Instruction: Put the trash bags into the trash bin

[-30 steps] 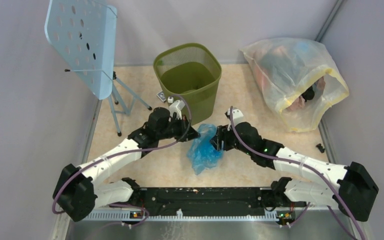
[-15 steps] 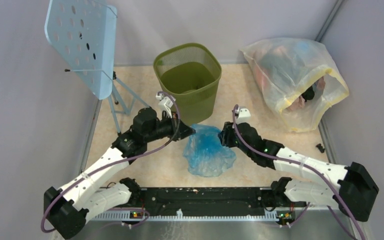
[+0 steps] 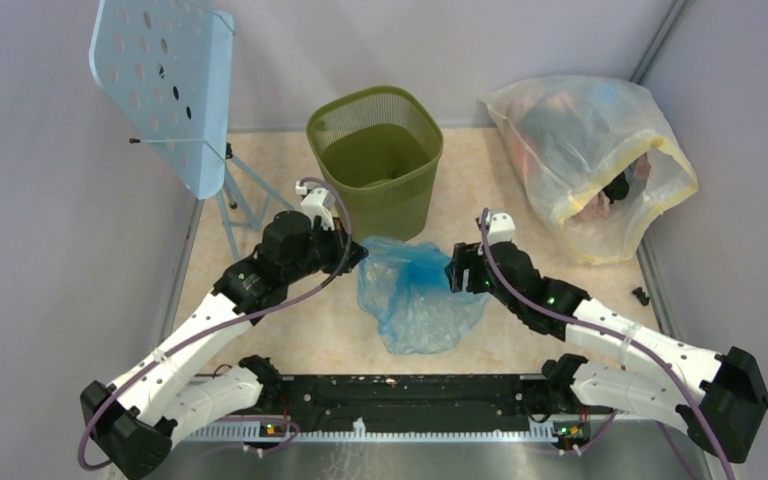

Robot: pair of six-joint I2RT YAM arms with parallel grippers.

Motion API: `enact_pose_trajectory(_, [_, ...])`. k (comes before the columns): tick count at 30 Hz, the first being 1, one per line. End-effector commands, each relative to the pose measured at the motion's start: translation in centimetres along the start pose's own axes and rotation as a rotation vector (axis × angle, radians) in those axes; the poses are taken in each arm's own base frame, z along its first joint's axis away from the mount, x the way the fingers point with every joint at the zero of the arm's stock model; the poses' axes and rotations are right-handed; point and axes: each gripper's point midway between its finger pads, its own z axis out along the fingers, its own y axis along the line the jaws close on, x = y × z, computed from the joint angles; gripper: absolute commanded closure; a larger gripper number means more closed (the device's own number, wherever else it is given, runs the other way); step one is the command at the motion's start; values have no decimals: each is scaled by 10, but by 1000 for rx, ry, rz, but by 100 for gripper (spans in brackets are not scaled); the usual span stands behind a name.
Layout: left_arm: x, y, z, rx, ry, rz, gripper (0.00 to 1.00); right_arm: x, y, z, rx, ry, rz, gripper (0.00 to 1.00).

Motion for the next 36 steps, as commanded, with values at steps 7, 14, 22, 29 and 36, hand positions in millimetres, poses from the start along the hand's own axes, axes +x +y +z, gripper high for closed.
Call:
enact_pose_trajectory(7, [24, 24, 14, -35, 1, -3, 100, 23, 37, -3, -212, 125, -20, 31])
enact_pose_trajectory(14, [44, 69, 22, -227, 14, -21, 100, 41, 37, -7, -255, 120, 91, 31])
enact_pose_trajectory(22, [62, 113, 23, -411, 46, -93, 100, 53, 21, -14, -216, 110, 136, 30])
enact_pose_trajectory(29, [66, 123, 24, -395, 55, -128, 100, 53, 22, -16, -250, 77, 146, 36])
enact_pose_trajectory(36, [68, 125, 25, -396, 60, -129, 100, 46, 49, -11, -357, 107, 99, 50])
